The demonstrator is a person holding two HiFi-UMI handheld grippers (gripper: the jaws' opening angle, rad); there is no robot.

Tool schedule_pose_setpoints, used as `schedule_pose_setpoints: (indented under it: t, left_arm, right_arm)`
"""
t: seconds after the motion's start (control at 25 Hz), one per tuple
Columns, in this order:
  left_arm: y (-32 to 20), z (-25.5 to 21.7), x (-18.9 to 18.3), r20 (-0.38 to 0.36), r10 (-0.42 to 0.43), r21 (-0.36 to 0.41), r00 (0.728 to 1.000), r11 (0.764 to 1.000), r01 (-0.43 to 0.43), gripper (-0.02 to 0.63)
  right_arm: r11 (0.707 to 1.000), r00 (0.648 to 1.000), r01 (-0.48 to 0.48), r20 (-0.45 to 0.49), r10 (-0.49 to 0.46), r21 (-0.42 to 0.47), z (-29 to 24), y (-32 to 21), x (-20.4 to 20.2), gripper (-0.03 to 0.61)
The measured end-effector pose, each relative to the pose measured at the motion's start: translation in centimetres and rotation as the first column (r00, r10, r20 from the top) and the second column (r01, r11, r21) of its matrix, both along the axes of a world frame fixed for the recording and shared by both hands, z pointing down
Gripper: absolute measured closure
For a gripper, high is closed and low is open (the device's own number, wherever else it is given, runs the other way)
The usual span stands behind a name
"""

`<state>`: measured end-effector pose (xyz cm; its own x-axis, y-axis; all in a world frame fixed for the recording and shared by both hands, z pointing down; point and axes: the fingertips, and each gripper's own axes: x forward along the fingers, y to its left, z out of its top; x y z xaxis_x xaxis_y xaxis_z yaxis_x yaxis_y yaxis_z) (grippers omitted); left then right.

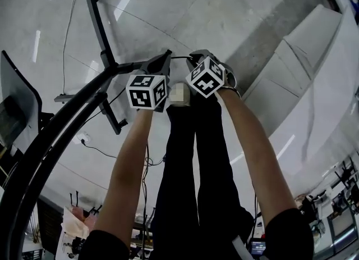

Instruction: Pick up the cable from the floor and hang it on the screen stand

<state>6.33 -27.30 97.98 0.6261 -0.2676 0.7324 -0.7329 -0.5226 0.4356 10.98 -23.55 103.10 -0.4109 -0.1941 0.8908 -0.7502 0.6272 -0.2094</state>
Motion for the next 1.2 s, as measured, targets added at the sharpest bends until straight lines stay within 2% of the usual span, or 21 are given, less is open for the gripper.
schedule_pose_setpoints:
  t: [0.52, 0.88, 1.2]
  left_arm:
    - [0.7, -9.5, 1.0, 0.005, 0.023, 0.033, 1.000, 0.999, -0.023, 0.611]
    - [1.1, -16.5, 1.1, -0.022, -0.004, 0.052, 1.000, 0.999, 0.006, 0.611]
    - [2.2, -23.3, -0.4, -0.032, -0.047, 0.068, 0.998, 0.996, 0.049, 0.611]
  right_arm:
    - [0.998, 0.999, 0.030, 0.011, -0.031, 0.058, -11.4, 0.4, 0.3, 0.518]
    - [0.993, 0.998, 0.062, 0.007, -0.063, 0.103, -19.3, -0.1, 0.2, 0.518]
    - [0.988, 0.996, 0.090, -0.001, -0.091, 0.129, -26.0, 0.9, -0.6, 0.518]
